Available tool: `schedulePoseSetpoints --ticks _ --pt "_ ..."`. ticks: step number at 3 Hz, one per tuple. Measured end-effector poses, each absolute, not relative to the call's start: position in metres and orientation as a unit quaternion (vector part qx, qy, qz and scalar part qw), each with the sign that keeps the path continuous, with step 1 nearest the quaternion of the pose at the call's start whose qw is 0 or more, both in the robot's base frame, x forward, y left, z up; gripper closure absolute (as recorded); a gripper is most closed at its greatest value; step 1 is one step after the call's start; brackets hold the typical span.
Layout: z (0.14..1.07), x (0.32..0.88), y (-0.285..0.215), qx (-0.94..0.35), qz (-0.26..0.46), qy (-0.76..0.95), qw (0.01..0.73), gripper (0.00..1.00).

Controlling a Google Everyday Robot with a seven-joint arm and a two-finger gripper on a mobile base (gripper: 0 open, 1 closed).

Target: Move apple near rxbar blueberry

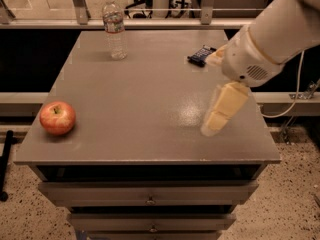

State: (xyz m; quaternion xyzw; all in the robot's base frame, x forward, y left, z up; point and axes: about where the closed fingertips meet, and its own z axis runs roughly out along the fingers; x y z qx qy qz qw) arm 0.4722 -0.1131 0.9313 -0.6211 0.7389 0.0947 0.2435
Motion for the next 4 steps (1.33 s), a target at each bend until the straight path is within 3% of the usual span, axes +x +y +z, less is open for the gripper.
schedulePoseSetpoints --ticks 1,4 --pt "0.919 0.483 -0.049 -0.623 0.172 0.708 0.286 0.0" --pt "0.912 0.491 0.001 -0.617 0.217 0.688 0.315 0.0"
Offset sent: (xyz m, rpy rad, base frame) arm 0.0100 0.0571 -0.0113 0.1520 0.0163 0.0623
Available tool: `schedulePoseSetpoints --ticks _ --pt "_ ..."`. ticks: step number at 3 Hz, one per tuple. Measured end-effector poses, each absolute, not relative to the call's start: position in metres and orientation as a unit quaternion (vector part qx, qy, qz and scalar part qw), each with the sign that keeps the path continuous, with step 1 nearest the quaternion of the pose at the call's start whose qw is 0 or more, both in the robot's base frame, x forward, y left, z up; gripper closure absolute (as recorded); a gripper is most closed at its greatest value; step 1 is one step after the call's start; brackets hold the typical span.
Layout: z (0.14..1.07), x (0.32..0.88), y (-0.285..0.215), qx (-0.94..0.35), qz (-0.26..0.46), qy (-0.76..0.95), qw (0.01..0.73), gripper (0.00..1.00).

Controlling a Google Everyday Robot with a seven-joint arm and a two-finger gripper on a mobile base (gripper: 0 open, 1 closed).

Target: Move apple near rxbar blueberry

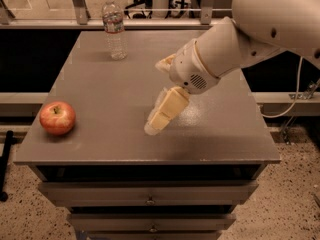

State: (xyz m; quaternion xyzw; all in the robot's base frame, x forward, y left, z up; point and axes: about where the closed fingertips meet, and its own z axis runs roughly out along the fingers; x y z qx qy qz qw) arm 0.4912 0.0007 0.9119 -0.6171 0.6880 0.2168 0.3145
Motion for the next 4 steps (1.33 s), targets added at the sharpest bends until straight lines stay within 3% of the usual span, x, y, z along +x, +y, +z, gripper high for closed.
schedulePoseSetpoints --ticks 1,2,4 --pt "0.896 0.503 0.038 -0.613 0.248 0.673 0.332 0.0" --pt "0.872 0.518 0.109 -0.605 0.307 0.637 0.367 0.0" --pt "0.857 0.52 0.174 -0.594 0.358 0.6 0.398 0.0"
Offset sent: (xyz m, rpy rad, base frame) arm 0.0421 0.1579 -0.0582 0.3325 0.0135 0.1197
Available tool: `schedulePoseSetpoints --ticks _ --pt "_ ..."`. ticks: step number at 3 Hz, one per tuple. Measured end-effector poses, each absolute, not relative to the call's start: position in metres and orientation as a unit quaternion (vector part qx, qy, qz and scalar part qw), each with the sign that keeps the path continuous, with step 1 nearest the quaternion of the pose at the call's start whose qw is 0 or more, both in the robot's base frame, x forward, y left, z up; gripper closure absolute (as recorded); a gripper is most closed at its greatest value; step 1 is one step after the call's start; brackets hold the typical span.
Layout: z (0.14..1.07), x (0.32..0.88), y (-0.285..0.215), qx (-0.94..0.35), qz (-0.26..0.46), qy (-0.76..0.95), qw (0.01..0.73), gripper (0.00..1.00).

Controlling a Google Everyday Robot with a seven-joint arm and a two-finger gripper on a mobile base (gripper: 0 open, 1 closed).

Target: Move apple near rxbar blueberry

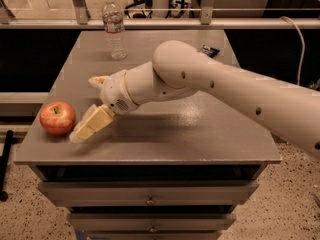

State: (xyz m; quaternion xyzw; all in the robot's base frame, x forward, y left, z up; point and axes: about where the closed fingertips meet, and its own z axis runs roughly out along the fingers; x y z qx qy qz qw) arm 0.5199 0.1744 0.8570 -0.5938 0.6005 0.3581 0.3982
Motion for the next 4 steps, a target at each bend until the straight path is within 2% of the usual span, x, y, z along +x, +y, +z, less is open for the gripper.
schedulePoseSetpoints --ticks 2,3,4 --pt "0.851 0.511 0.23 -0.584 0.398 0.57 0.419 0.0" --pt "0.848 0.509 0.245 -0.579 0.408 0.564 0.425 0.17" --pt "0.847 0.508 0.248 -0.574 0.41 0.563 0.43 0.4"
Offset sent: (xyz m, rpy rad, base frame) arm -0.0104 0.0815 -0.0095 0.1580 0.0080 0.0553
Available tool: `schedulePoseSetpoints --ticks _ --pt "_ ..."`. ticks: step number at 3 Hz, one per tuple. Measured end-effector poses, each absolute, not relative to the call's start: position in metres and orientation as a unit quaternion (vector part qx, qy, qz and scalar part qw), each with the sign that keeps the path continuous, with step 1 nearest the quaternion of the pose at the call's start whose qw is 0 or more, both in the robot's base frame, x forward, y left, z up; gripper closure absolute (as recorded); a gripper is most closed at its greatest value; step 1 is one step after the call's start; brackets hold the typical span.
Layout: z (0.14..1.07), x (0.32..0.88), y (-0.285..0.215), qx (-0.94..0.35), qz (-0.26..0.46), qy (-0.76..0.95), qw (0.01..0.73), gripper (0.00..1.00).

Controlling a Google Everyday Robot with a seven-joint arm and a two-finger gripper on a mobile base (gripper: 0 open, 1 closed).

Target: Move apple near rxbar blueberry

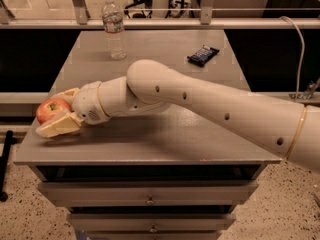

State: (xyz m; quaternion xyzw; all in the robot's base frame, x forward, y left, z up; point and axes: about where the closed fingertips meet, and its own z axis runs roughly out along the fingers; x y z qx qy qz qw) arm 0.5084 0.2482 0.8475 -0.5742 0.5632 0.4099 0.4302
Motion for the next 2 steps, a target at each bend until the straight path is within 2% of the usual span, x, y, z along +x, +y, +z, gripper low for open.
schedulePoseSetpoints --ticks 1,2 --pt "0.85 0.513 0.234 -0.571 0.394 0.573 0.437 0.64" --pt "0.881 0.535 0.171 -0.565 0.345 0.588 0.465 0.94"
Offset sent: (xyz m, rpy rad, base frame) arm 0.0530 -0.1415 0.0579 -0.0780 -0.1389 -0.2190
